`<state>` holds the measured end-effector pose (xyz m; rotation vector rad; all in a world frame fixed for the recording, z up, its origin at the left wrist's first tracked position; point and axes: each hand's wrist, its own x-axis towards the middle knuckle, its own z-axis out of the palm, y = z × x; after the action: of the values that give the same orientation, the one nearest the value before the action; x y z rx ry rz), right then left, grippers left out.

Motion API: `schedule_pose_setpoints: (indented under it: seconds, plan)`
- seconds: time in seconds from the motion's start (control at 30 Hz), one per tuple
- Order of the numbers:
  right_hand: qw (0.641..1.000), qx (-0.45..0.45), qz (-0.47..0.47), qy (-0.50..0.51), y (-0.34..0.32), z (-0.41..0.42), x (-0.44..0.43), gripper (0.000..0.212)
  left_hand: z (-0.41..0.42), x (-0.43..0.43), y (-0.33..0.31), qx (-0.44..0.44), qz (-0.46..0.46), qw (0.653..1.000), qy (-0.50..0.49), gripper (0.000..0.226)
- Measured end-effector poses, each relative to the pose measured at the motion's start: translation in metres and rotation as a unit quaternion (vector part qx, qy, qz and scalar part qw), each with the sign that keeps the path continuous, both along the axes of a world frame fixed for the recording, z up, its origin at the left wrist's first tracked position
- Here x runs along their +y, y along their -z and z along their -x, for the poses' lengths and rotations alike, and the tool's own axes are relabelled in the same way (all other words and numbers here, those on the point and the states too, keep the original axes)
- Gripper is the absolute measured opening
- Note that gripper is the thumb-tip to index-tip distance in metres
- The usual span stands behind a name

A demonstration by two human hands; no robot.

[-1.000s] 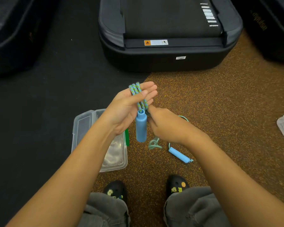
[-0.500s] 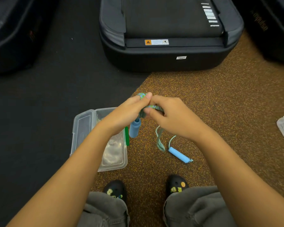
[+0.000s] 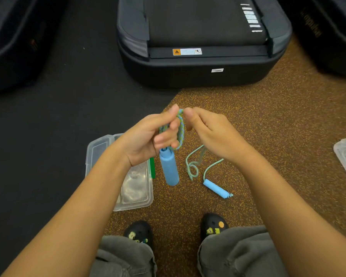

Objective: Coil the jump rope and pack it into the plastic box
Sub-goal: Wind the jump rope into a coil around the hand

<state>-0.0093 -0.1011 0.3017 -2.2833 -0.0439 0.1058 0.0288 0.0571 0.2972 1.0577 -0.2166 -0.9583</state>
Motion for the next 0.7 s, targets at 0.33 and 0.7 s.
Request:
schedule_pose_setpoints:
  seconds: [0.33,0.7]
  plan:
    - [0.984,0.085,0.093,-0.129,0.01,0.006,0.019,0.013,-0.003,-0.003,0.002,0.051,0.109,0.982,-0.143,0.032]
    - [0.983,-0.005,0.125,-0.131,0.007,0.006,0.014,0.017,-0.001,-0.013,0.009,-0.068,-0.1,0.983,-0.136,0.039]
